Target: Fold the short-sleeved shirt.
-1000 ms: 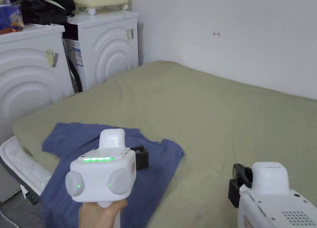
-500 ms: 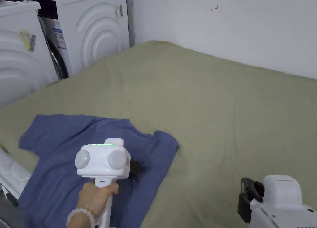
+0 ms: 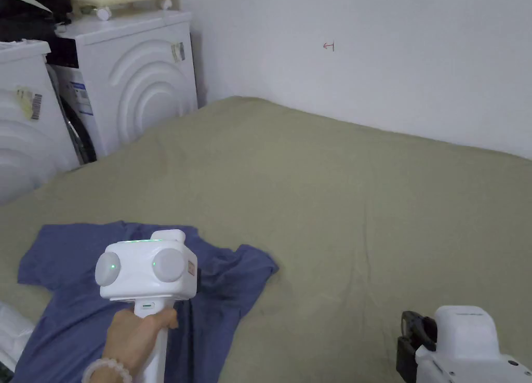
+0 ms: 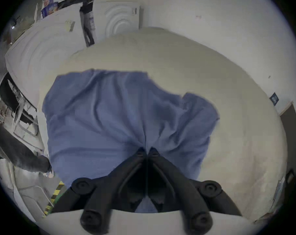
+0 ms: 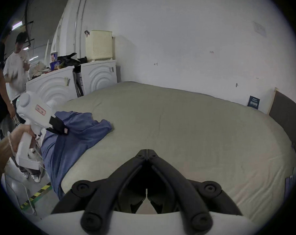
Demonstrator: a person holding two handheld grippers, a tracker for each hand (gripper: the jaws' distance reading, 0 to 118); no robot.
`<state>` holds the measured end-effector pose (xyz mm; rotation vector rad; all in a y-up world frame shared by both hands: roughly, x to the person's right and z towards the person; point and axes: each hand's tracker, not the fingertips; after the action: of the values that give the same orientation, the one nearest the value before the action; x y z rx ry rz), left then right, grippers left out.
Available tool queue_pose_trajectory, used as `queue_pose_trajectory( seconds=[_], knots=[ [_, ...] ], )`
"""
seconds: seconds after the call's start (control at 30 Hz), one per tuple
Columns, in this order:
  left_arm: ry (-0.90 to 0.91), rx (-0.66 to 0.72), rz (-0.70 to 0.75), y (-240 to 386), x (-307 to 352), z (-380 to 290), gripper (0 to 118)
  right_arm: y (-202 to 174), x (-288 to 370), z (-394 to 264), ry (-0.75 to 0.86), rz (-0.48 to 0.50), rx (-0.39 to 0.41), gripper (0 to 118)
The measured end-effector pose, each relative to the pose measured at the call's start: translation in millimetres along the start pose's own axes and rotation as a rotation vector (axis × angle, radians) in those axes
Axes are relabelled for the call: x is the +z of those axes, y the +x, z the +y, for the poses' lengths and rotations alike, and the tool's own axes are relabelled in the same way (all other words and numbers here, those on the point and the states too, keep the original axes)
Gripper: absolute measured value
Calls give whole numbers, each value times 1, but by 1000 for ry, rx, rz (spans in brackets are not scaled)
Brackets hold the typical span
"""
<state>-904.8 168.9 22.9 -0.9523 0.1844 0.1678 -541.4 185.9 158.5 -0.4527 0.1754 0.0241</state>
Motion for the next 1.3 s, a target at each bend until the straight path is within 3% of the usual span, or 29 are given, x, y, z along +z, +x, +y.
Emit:
queue_pose_trajectory(
  seconds=[0.17, 0.27, 0.4, 0.57, 0.7, 0.87, 1.0, 1.03, 1.13, 1.2, 1.23, 1.27, 1.3],
  knots=[
    [122, -45, -168, 52, 57, 24, 0, 27, 27, 8, 47, -60, -37, 0],
    [211, -201, -225, 113, 100, 34, 0, 48, 49, 13, 80, -118, -59, 0],
    [283, -290, -487, 198, 158, 33, 0, 84, 85, 15, 124, -226, -107, 0],
    [275, -464, -672, 300, 200, -10, 0, 133, 134, 7, 151, -373, -169, 0],
    [175, -524, -801, 355, 191, -63, 0, 167, 172, -6, 143, -504, -216, 0],
    [-83, -626, -749, 398, 119, -160, 0, 195, 195, -29, 97, -593, -267, 0],
    [-258, -700, -662, 398, 61, -238, 0, 203, 194, -47, 43, -599, -310, 0],
    [-271, -719, -635, 396, 57, -247, 6, 203, 191, -50, 31, -602, -307, 0],
    [-228, -699, -653, 385, 56, -249, 37, 200, 179, -55, -8, -591, -300, 0],
    [-241, -672, -683, 380, 67, -233, 41, 196, 171, -55, -20, -571, -300, 0],
    [-241, -673, -680, 378, 72, -226, 74, 194, 168, -54, -25, -561, -296, 0],
    [-215, -679, -676, 370, 79, -217, 91, 188, 163, -52, -30, -543, -285, 0],
    [-148, -666, -691, 360, 88, -206, 92, 184, 160, -49, -31, -532, -273, 0]
  ],
)
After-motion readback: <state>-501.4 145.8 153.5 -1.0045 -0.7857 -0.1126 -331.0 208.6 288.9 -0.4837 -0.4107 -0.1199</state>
